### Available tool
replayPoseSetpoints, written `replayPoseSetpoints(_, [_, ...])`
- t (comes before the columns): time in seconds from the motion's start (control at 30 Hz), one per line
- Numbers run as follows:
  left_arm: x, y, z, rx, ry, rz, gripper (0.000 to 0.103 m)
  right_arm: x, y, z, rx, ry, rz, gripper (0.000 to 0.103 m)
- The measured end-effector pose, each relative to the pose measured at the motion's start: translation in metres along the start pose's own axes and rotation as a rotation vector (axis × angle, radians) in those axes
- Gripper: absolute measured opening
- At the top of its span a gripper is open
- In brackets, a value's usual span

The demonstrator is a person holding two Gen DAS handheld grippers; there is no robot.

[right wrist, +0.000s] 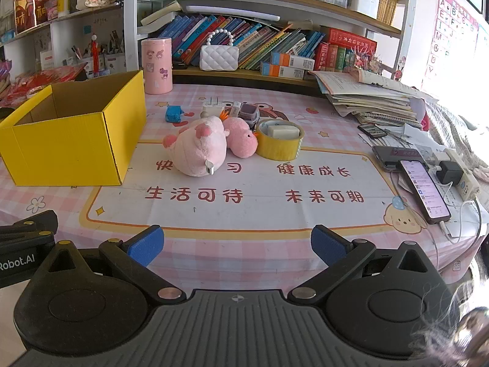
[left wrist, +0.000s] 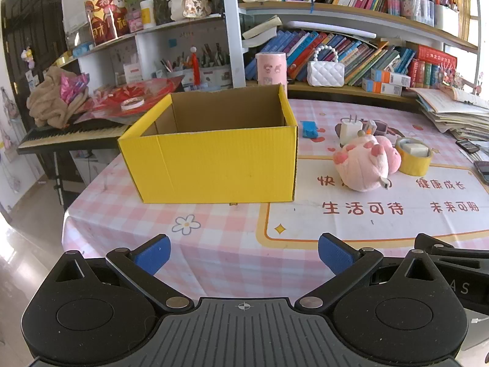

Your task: Organize objects

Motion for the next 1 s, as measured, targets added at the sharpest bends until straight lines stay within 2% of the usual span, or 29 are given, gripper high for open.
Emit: replayPoseSetpoints(1.0, [-0.0019,-0.0038,0.0039,0.014,-0.004,0.006,0.103,-0.0014,0.0006,0.0038,0.005,0.002,0.001,0.103])
Point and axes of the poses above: each gripper's, at about its wrist camera, not at the fingertips, and z roughly the way its jaws point, x to its left, y to its top, the point moved 8 cm from there along z, roughly the way its jaws point, and after that the axes turned 7 degrees about -y, right-handed, at the moved point
